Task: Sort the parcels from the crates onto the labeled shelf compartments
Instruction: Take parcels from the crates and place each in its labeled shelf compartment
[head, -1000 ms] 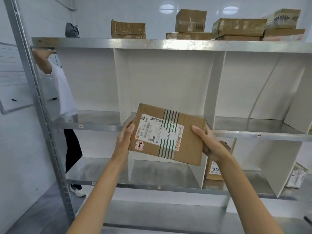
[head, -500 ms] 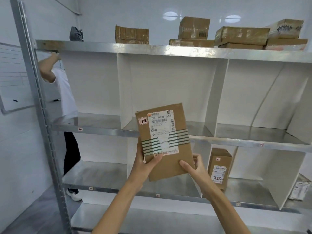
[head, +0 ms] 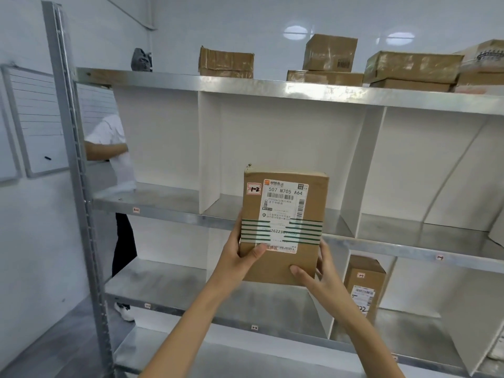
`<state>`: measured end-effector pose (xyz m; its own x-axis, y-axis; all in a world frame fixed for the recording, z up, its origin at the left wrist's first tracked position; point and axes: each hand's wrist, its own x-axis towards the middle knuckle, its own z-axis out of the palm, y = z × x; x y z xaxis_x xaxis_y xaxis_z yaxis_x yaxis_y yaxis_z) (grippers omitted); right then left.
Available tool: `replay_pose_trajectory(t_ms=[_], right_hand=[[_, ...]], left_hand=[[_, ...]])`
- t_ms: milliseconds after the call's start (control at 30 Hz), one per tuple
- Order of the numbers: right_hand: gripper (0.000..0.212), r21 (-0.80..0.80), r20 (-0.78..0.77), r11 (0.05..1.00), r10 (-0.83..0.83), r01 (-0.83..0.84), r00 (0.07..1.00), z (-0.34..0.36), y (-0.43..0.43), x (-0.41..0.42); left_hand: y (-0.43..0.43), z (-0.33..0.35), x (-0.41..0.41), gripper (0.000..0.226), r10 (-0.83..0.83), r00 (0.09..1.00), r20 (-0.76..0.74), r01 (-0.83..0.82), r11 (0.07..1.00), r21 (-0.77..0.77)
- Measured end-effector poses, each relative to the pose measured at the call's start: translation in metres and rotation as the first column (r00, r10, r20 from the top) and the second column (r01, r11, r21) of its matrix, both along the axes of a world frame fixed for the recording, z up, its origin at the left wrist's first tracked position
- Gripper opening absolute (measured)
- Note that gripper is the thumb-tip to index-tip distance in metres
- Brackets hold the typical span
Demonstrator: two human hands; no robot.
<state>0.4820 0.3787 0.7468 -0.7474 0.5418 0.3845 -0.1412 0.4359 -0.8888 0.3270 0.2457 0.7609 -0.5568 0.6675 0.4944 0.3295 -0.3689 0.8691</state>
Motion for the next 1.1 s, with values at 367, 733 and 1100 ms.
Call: replay_pose_trajectory(t_ms=[367, 733, 1100], right_hand=[[0.073, 0.021, -0.03, 0.999, 0.051, -0.05, 0.998, 0.023, 0.044, -0.063], [0.091, 0.091, -0.048, 0.996, 0.022, -0.017, 0.999, 0.044, 0.086, -0.17], [0.088, 0.059, -0.046, 0.997, 0.043, -0.04, 0.998, 0.021, 0.133, -0.238]], left_hand=[[0.034, 0.027, -0.05, 0.056, 0.17, 0.984, -0.061, -0.172, 0.984, -0.042], [0.097, 0.046, -0.152, 0.046, 0.299, 0.942, -0.151, -0.313, 0.946, -0.081], [0.138, 0.024, -0.216, 0.047, 0.326, 0.922, -0.21, -0.355, 0.927, -0.118]])
